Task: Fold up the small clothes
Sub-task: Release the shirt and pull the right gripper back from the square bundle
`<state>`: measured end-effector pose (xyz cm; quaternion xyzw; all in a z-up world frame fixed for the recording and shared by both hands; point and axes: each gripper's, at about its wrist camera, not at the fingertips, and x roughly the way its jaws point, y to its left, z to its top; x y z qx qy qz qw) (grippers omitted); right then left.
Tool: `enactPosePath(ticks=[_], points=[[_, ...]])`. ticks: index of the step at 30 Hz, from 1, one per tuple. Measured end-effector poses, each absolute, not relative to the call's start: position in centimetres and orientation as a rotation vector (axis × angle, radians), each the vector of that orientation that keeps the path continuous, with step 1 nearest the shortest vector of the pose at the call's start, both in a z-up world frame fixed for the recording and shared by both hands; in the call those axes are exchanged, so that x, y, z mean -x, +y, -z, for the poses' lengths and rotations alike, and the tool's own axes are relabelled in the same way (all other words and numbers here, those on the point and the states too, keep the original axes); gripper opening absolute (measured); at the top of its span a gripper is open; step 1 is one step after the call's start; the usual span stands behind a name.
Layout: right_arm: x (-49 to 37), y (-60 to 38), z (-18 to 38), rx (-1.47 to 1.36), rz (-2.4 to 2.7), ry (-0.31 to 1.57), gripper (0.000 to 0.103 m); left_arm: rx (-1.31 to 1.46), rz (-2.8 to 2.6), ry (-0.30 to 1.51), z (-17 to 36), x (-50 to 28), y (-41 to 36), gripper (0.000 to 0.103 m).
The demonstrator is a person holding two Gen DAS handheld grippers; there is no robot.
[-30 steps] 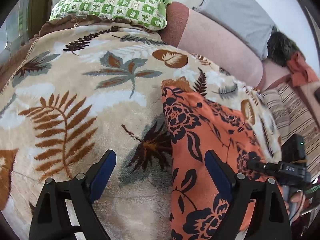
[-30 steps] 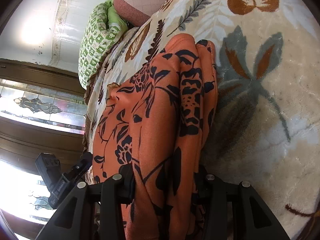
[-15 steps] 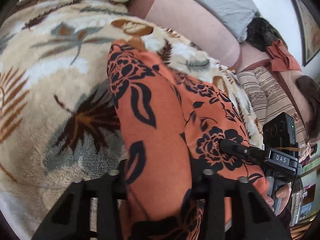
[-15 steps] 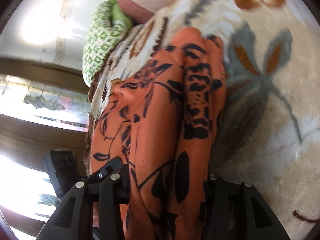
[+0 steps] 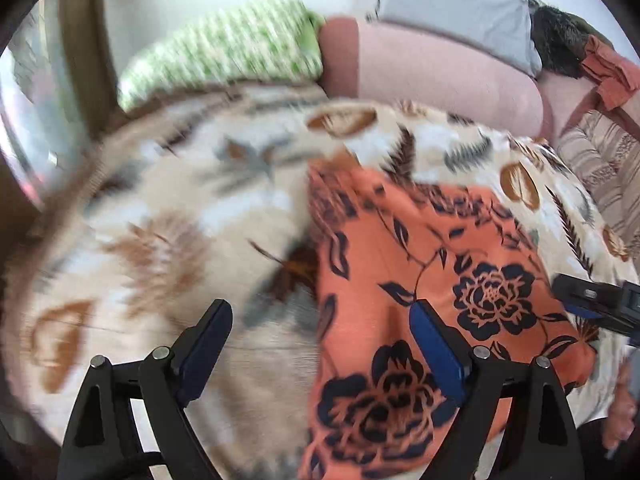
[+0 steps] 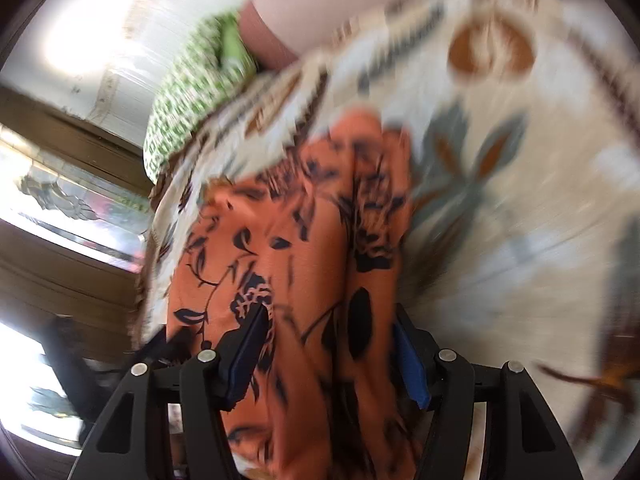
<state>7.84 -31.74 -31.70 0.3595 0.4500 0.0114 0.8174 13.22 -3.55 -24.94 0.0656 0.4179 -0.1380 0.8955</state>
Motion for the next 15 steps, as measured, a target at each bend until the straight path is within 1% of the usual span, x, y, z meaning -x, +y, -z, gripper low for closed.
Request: enactPosePath(ticks=[5,8,15], points=[[-3.0,-29.8,25.1,-0.567,0.029,0.831,0.065,-0.202,0.227,0.743,20.0,-10.4,-3.4,0.091],[-0.6,-27.8,22.4,-0.454,0.086,0.763,0.065,-0.208,0.225,0.704,17.8,-9.0,-3.2,0.093],[1.5,-25.3,18.0,-0.383,0.134,0.672,0.065,-0.198,0.234,0.643,13.9,-6.4,-3.2,0.093]])
